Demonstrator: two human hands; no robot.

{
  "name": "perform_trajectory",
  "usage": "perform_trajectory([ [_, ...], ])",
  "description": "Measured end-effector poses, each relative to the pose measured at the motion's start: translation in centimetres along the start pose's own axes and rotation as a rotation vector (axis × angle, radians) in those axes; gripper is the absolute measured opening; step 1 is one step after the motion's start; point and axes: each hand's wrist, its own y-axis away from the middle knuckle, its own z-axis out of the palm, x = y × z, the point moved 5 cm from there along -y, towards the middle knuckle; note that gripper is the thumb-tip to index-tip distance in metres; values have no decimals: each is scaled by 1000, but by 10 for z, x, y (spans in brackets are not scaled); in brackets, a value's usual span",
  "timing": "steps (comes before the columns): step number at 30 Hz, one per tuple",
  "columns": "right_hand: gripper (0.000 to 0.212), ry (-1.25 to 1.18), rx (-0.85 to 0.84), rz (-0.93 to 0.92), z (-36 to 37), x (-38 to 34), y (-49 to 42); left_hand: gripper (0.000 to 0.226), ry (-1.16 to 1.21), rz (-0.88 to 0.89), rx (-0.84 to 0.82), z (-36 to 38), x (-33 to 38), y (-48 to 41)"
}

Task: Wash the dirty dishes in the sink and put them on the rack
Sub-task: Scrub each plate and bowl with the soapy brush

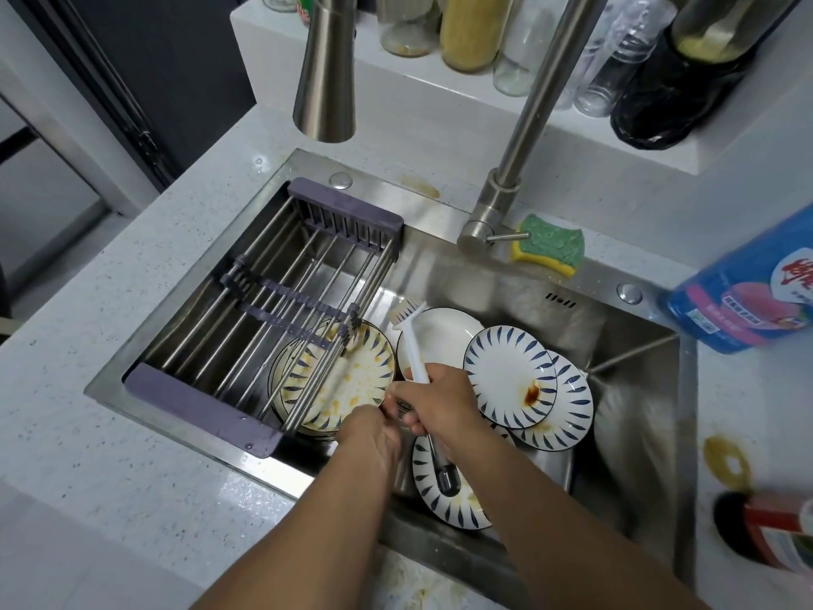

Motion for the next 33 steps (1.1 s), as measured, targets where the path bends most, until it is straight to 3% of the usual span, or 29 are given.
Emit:
perform_trajectory([
  [9,13,-51,-194,-89,-1,2,8,17,-158,-10,-68,2,-3,-10],
  [14,12,-53,-170,-118,-23,7,11,39,16,67,4,4,-1,-1],
  [16,12,-60,-116,-111,-39,12,9,39,8,87,-60,10,-12,11],
  [22,19,-155,111,-118,-99,24,5,13,-488,43,-247,35,-64,23],
  [28,18,-201,262,-108,-151,32,9,8,-975,229,-296,57,-79,1],
  [33,21,-187,280,-83,-174,52,16,13,-1140,337,-378,74,-102,-4],
])
